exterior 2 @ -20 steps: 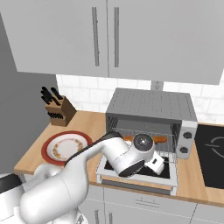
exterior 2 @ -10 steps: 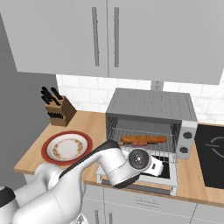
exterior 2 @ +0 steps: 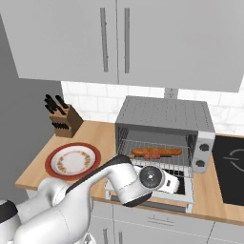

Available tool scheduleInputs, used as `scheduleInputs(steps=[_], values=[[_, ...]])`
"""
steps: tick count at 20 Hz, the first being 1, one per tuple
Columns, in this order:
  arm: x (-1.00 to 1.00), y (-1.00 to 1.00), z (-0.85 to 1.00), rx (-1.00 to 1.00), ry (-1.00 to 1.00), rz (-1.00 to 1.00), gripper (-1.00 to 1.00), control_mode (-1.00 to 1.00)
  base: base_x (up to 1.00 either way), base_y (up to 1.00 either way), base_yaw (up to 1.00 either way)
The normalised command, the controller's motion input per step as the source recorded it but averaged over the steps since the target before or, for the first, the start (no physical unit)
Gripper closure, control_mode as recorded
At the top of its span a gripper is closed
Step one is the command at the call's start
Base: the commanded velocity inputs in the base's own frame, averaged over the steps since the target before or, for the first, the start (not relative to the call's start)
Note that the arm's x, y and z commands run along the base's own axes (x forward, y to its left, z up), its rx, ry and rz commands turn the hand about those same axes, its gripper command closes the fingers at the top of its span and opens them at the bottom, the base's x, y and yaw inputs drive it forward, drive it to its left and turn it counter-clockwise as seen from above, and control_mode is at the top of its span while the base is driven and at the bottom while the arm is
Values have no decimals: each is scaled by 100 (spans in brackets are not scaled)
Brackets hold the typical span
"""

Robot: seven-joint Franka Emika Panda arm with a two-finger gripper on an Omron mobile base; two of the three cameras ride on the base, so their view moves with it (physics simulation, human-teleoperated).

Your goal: Pick up the kebab skewer and baguette bread, and place them inside the toaster oven. Close the toaster oven door and start by setting the timer.

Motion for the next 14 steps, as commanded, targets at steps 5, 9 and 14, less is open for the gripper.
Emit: scheduleInputs(steps=[5,9,14], values=[[0,0,-2,0,-3,0,-100,-100,0,0,0],[1,6,-2,-5,-11,0,-100,-100,0,0,0],[1,6,4,-7,-2,0,-100,-100,0,0,0]])
